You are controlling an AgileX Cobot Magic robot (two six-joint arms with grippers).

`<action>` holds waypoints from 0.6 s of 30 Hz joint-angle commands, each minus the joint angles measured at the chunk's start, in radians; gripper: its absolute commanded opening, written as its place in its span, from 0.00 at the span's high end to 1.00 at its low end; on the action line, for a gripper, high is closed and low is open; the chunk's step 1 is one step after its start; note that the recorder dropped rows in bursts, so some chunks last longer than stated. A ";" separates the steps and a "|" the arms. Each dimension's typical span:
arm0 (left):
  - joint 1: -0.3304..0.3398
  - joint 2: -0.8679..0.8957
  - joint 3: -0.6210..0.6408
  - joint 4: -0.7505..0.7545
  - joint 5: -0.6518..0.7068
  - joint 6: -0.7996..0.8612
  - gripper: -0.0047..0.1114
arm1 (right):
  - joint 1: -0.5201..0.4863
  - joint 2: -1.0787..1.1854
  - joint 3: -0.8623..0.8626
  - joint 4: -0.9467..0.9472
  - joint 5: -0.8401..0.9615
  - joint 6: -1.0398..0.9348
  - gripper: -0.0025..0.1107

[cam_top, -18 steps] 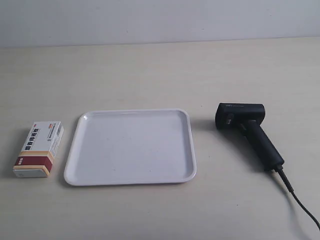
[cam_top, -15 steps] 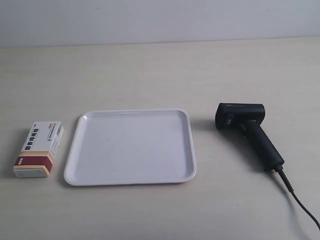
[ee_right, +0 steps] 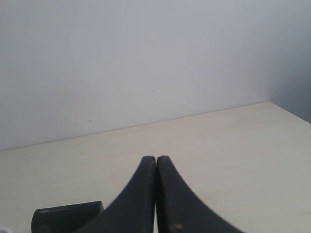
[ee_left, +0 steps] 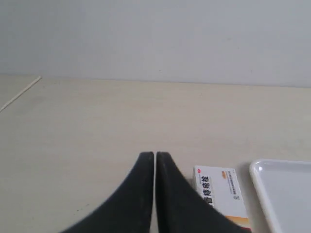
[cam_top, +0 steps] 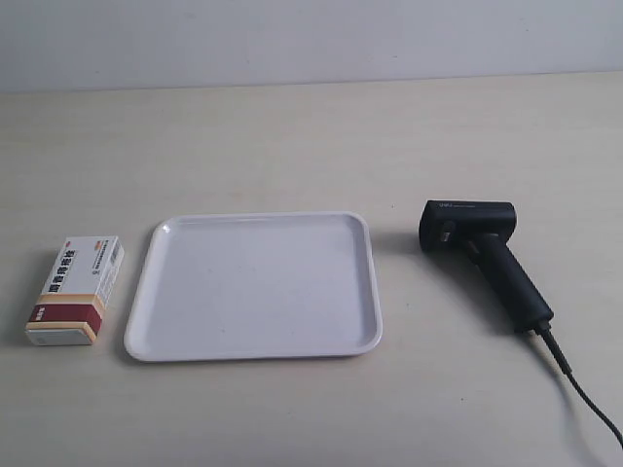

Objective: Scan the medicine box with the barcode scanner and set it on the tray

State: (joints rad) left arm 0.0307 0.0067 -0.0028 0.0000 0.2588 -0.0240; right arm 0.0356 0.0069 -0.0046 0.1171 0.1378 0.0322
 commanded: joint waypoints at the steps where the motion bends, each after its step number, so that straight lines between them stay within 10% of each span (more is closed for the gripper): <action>1: 0.005 -0.007 0.003 -0.118 -0.088 -0.115 0.92 | -0.006 -0.007 0.005 0.028 -0.005 -0.005 0.98; 8: 0.005 0.026 -0.133 -0.248 -0.242 -0.161 0.96 | -0.006 -0.007 -0.011 0.289 -0.081 -0.007 0.98; 18: -0.011 0.817 -0.418 -0.271 -0.004 0.055 0.96 | -0.006 -0.007 -0.073 0.293 0.014 -0.051 0.98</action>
State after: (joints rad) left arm 0.0307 0.6645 -0.3945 -0.2503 0.2174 -0.0114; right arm 0.0356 0.0066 -0.0695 0.4085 0.1370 0.0000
